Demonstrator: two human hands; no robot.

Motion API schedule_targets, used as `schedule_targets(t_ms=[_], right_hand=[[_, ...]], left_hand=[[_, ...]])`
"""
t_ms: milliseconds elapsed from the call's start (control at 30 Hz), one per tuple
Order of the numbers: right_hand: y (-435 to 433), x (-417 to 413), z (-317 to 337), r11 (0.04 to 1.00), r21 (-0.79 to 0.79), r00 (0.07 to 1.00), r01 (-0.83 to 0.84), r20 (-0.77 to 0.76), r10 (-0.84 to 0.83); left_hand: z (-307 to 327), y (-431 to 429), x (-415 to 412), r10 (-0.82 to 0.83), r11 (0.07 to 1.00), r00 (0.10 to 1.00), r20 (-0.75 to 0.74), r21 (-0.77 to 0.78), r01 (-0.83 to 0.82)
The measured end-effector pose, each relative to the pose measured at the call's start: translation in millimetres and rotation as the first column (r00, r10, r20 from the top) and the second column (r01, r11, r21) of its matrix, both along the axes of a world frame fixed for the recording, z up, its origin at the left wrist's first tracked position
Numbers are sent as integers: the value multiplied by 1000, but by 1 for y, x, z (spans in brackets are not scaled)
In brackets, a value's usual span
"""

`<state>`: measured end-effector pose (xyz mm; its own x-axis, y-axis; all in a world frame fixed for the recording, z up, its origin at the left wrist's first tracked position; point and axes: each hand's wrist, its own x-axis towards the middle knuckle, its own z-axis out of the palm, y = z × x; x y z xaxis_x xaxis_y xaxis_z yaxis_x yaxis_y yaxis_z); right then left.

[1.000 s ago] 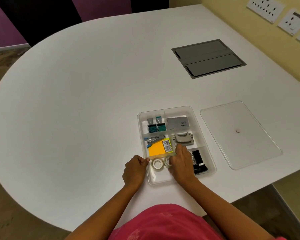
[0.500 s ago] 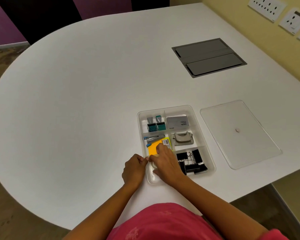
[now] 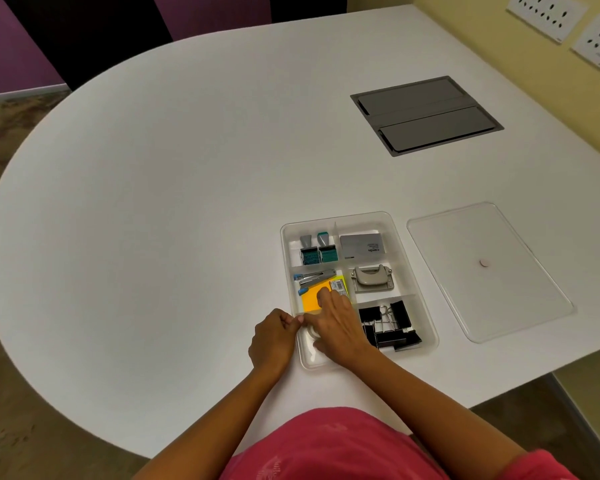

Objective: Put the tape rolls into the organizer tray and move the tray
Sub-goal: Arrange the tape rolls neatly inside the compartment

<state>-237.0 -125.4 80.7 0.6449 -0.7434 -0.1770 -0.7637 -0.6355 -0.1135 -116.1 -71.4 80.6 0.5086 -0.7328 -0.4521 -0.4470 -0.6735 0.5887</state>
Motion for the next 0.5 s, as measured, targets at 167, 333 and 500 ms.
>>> schedule_targets(t_ms=[167,333,500], right_hand=[[5,-18,6,1000,9,989,11,150,-13],[15,-29,6,990,-72,983,118,150,-106],[12,-21,-1,990,-70,992,119,36,-117]], left_hand=[[-2,0,1,-6,1000,1000,3,-5,6],[-1,0,-2,-14,1000,1000,14,-6,14],[1,1,-1,-19,1000,1000,7,-5,19]])
